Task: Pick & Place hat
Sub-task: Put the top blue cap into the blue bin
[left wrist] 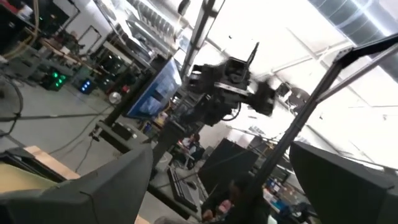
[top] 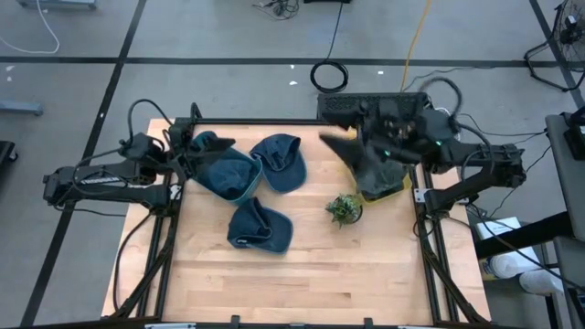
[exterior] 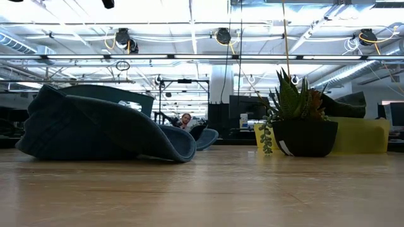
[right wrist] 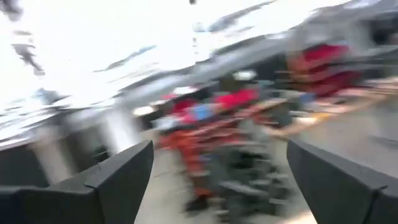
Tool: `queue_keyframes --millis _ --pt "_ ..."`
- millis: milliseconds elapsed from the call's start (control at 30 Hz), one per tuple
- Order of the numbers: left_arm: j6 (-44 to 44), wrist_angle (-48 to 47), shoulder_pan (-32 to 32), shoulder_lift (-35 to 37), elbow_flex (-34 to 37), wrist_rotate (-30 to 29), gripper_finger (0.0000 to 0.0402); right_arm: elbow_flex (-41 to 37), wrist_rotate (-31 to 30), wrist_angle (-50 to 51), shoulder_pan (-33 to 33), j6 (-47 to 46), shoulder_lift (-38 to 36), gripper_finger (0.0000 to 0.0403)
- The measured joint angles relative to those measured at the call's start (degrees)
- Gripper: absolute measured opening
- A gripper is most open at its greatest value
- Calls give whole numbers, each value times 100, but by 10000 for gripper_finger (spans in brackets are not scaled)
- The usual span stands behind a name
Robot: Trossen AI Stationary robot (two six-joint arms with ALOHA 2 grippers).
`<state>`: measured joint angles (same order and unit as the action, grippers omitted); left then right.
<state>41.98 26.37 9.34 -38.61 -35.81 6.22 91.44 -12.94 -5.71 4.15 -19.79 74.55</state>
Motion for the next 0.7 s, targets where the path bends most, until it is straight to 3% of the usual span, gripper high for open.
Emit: queue_keyframes --millis 133,300,467,600,700 --pt "-117 74 0 2 -6 -59 386 -2 -980 890 -247 -190 -38 359" --pt "-139 50 0 0 -28 -213 386 0 -1020 1873 -554 -668 -61 359" --pt "-203 14 0 2 -31 -237 386 -13 -1656 3219 -881 -1010 68 359" --pt "-93 -313 0 0 -37 -383 386 2 -1627 3967 -1215 -1245 227 359" --pt "-90 -591 0 0 -37 -389 386 -5 -1187 4138 -1445 -1434 488 359"
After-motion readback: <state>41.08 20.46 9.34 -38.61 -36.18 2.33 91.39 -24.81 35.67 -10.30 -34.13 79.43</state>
